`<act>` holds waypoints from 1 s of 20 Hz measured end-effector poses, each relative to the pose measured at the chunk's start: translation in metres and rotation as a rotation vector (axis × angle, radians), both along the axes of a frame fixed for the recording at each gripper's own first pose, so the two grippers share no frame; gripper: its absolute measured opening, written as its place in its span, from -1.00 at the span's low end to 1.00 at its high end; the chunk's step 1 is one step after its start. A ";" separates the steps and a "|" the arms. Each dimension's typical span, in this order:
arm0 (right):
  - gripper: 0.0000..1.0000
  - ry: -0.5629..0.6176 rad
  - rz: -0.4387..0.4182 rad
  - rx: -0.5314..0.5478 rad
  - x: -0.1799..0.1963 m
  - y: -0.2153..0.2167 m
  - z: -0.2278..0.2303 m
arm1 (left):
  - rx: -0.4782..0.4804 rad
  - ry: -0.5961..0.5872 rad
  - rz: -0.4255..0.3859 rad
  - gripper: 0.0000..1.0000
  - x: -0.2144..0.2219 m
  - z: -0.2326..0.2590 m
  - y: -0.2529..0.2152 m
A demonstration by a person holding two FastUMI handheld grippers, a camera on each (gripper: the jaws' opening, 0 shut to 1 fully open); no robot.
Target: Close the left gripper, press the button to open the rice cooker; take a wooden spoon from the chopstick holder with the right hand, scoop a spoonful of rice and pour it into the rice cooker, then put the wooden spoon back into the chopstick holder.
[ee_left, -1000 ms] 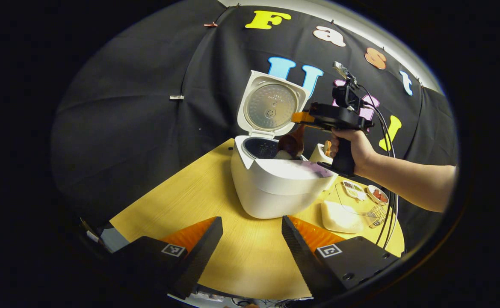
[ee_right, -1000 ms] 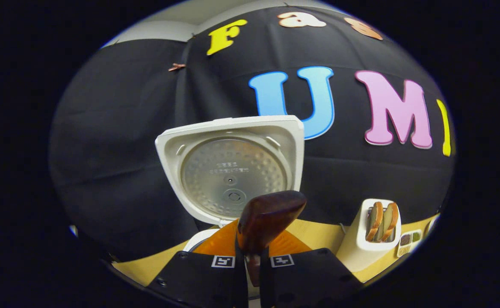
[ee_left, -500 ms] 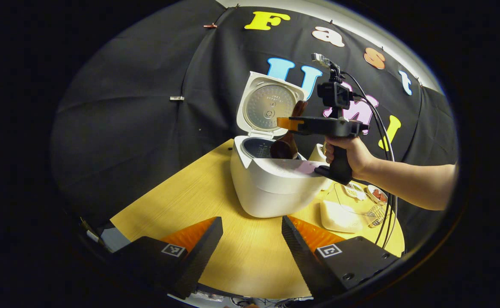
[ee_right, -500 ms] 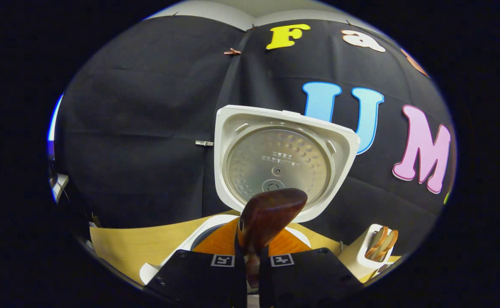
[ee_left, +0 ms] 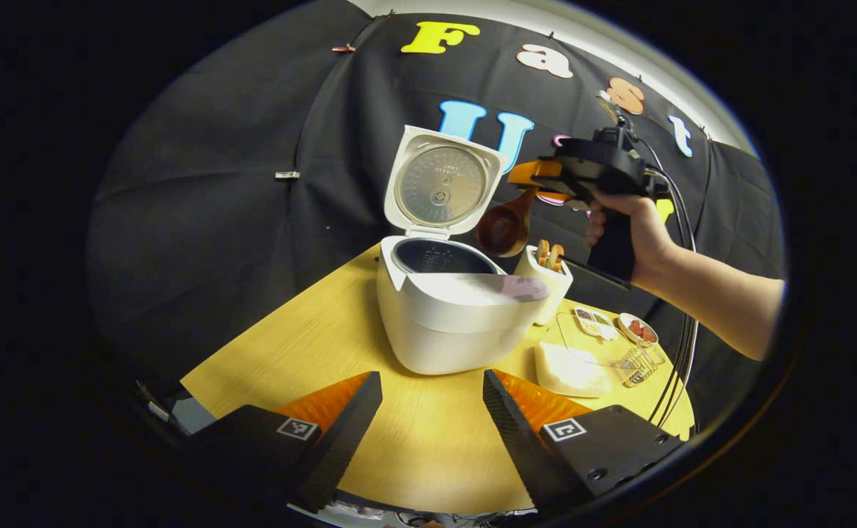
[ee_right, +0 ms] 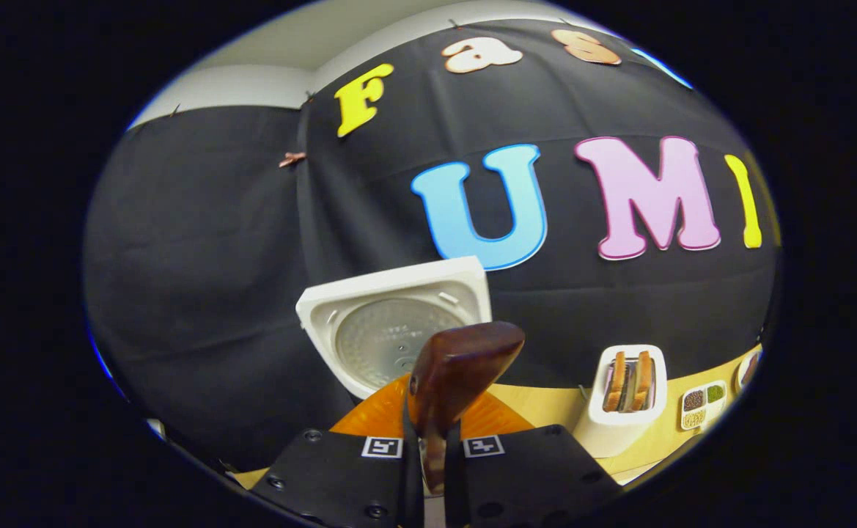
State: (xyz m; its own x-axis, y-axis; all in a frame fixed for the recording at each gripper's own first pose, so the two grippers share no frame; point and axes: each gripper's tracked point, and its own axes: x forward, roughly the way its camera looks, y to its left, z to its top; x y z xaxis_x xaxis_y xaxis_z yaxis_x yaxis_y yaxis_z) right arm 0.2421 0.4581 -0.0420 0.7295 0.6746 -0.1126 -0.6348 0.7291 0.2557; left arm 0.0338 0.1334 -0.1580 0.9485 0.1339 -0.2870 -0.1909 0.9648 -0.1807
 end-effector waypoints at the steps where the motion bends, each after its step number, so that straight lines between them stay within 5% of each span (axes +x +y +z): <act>1: -0.70 0.001 -0.026 0.019 0.004 -0.019 0.011 | 0.001 -0.004 -0.011 0.92 0.002 0.002 -0.004; 12: -0.70 0.033 -0.341 0.015 0.028 -0.274 0.034 | 0.026 -0.024 -0.102 0.92 0.021 0.024 -0.067; 20: -0.70 0.119 -0.453 -0.014 0.038 -0.404 -0.007 | 0.040 -0.039 -0.045 0.92 0.039 0.044 -0.105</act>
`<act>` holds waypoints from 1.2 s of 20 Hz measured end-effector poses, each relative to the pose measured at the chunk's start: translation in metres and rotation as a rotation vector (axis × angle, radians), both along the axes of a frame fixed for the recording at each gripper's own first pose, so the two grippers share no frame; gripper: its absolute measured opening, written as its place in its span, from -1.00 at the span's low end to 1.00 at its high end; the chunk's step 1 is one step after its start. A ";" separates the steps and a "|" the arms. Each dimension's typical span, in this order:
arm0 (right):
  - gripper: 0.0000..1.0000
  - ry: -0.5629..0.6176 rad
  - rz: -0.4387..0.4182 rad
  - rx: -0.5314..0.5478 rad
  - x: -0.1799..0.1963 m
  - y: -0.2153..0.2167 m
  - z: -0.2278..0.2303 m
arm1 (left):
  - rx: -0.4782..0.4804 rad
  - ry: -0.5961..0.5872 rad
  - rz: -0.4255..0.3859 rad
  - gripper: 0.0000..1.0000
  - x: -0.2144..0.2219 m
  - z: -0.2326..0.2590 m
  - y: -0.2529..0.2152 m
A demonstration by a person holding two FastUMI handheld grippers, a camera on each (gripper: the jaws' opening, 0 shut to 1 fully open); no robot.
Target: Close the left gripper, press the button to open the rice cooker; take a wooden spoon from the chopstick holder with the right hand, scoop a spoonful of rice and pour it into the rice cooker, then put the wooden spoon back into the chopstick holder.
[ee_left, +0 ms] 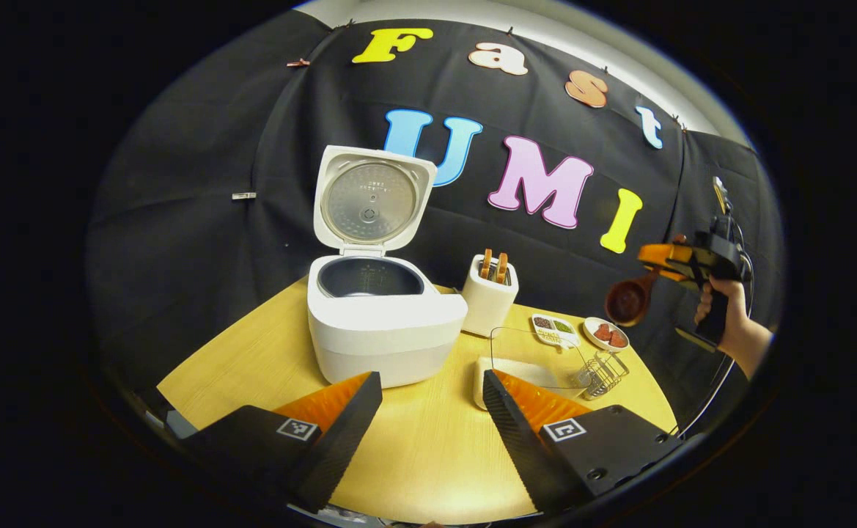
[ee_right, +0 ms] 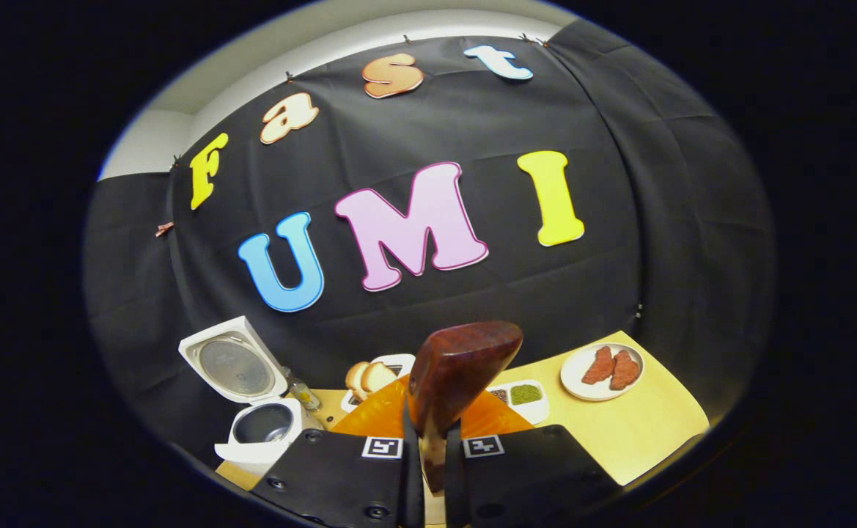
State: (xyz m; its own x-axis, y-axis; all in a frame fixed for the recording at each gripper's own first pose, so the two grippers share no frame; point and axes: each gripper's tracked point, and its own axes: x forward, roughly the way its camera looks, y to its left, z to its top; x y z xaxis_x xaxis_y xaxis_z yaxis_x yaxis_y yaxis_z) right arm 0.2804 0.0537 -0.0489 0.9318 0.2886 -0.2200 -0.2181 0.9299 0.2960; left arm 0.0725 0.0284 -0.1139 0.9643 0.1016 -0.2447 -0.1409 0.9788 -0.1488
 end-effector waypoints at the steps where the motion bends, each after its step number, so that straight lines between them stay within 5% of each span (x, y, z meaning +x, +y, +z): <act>1: -0.70 0.014 -0.007 -0.004 0.002 -0.012 -0.008 | 0.000 0.000 0.013 0.92 0.002 0.001 -0.005; 10: -0.69 0.151 -0.030 -0.033 0.028 -0.083 -0.096 | -0.045 0.004 0.086 0.92 0.015 0.017 -0.055; 24: -0.66 0.350 0.001 -0.025 0.034 -0.079 -0.213 | -0.092 -0.038 0.266 0.92 -0.002 0.038 -0.050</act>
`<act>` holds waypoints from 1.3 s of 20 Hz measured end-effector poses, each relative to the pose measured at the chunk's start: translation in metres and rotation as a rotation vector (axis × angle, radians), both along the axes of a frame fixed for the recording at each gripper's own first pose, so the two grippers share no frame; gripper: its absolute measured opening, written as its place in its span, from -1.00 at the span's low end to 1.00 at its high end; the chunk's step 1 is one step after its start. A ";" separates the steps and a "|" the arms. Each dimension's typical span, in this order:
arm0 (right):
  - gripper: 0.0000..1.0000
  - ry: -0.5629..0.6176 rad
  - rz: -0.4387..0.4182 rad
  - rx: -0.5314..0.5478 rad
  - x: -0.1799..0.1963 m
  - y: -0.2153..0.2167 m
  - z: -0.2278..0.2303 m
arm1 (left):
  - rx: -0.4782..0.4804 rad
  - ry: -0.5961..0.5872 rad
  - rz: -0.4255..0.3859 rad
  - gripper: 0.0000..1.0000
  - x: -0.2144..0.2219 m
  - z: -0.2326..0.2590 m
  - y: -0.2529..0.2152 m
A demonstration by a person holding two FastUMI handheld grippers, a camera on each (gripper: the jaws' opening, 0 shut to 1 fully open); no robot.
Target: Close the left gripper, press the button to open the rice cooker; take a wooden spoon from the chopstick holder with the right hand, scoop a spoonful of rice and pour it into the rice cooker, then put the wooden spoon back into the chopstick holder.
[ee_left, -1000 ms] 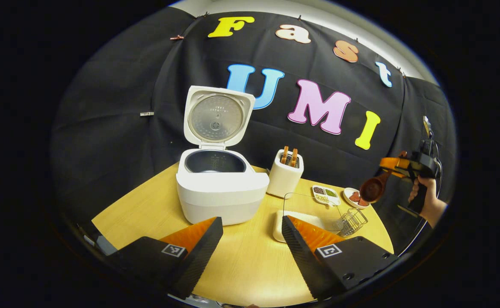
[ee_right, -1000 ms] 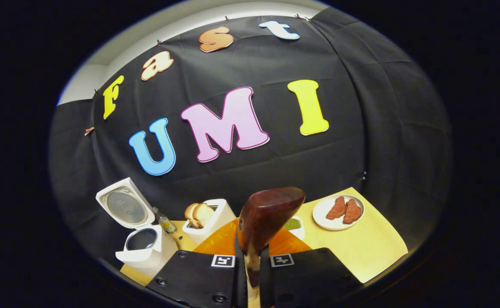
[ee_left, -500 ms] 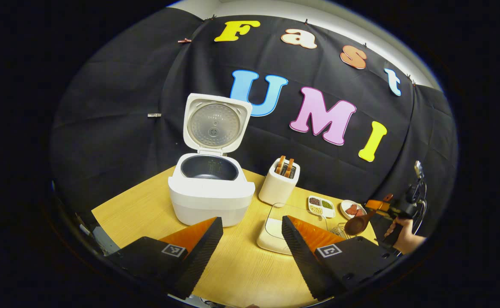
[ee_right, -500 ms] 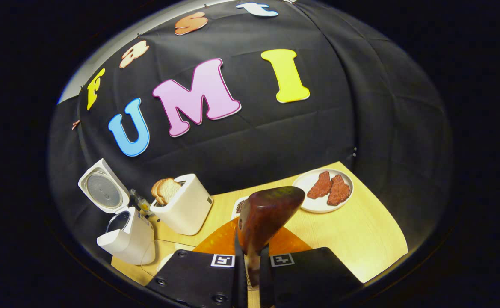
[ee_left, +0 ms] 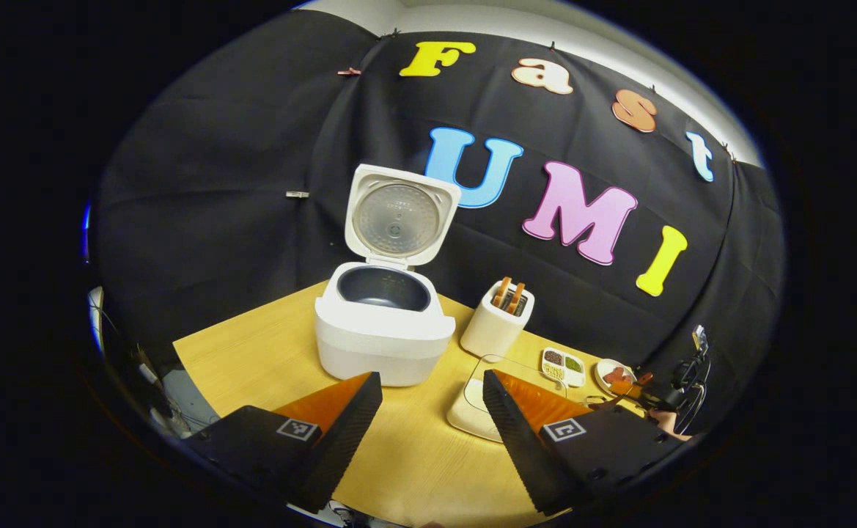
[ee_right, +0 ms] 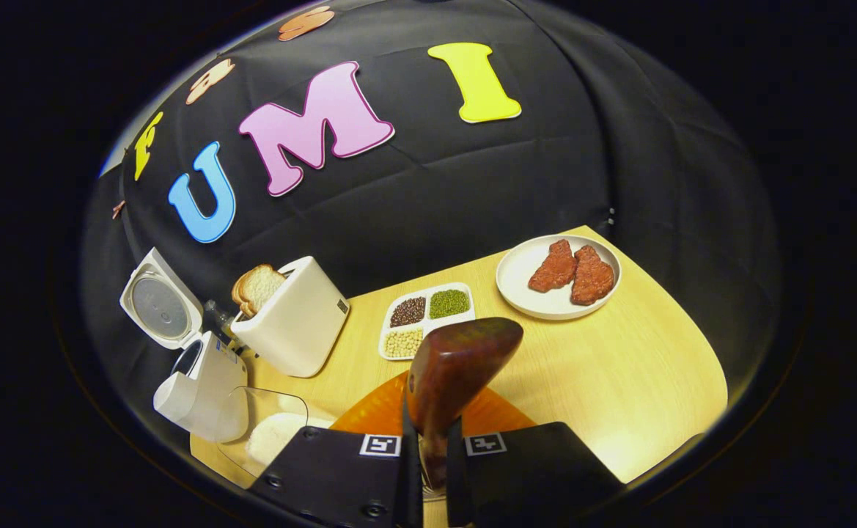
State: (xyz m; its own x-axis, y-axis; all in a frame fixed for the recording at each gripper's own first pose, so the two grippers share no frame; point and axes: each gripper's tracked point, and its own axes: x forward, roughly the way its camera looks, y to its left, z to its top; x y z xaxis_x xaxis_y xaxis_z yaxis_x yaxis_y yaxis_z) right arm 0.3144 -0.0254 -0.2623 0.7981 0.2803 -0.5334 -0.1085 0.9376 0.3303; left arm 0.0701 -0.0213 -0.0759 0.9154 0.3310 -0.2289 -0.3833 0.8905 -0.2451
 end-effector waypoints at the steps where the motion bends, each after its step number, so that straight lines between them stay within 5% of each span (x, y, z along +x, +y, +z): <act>1: -0.63 0.000 0.007 -0.001 -0.003 0.000 -0.001 | 0.003 -0.003 0.010 0.92 -0.002 0.001 0.004; 4: -0.52 -0.031 0.004 -0.033 -0.007 -0.008 0.007 | 0.016 -0.015 0.033 0.92 -0.006 0.007 0.018; 7: 0.99 -0.059 -0.026 -0.056 -0.018 -0.025 0.025 | 0.039 -0.035 0.036 0.92 -0.002 0.021 0.034; 16: 0.97 -0.300 -0.140 -0.290 -0.080 -0.086 0.141 | 0.216 -0.138 -0.024 0.92 0.051 0.118 0.089; 19: 0.97 -0.332 -0.155 -0.331 -0.103 -0.093 0.168 | 0.191 -0.156 -0.074 0.91 0.077 0.153 0.098; 26: 0.97 -0.430 -0.148 -0.348 -0.149 -0.065 0.221 | 0.199 -0.104 0.007 0.88 0.142 0.210 0.173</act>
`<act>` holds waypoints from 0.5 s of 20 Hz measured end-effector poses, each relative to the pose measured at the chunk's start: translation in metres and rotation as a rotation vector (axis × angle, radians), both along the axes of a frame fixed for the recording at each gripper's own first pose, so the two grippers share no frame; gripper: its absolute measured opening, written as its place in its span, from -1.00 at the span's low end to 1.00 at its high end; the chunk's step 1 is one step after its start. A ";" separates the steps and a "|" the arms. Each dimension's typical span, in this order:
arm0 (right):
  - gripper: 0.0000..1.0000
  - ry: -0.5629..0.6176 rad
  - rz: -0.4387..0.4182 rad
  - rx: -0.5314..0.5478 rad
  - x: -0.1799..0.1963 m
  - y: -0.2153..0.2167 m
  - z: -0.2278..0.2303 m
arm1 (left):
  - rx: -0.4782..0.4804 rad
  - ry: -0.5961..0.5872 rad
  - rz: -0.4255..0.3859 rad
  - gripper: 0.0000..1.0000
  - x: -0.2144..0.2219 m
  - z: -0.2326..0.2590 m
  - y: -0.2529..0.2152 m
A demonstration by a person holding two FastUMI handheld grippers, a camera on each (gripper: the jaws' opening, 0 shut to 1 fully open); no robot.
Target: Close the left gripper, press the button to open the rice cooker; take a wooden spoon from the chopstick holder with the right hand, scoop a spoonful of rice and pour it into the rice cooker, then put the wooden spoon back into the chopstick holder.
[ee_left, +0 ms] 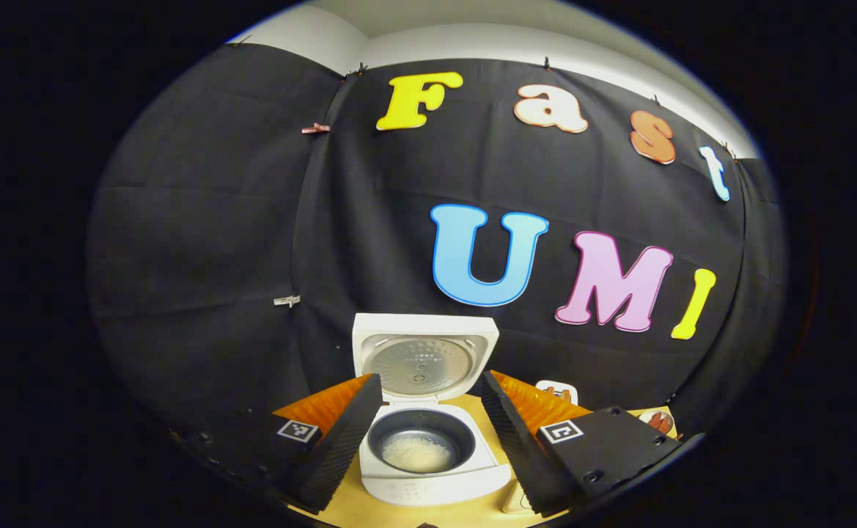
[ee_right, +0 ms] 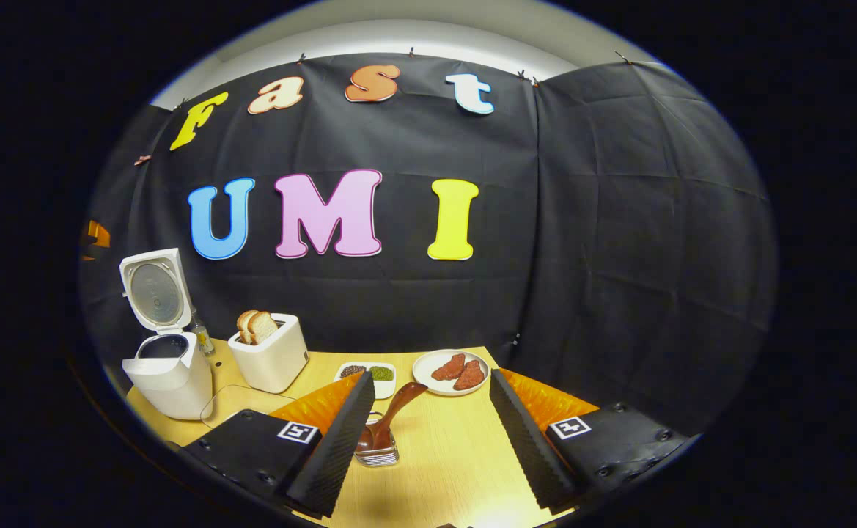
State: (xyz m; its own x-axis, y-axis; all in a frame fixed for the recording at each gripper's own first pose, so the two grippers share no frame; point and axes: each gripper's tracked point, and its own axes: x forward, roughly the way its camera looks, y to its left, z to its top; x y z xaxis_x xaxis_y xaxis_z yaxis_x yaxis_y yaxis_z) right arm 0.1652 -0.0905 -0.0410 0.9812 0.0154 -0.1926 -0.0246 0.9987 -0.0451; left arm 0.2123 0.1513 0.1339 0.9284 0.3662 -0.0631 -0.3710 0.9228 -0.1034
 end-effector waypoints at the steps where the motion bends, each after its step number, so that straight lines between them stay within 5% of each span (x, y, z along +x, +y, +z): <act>1: 0.97 -0.004 0.015 0.007 -0.005 0.008 0.004 | -0.022 0.008 -0.004 0.88 0.014 0.003 0.008; 10: 0.99 -0.018 0.054 0.000 -0.040 0.062 0.015 | 0.115 -0.085 0.011 0.87 0.124 0.063 0.061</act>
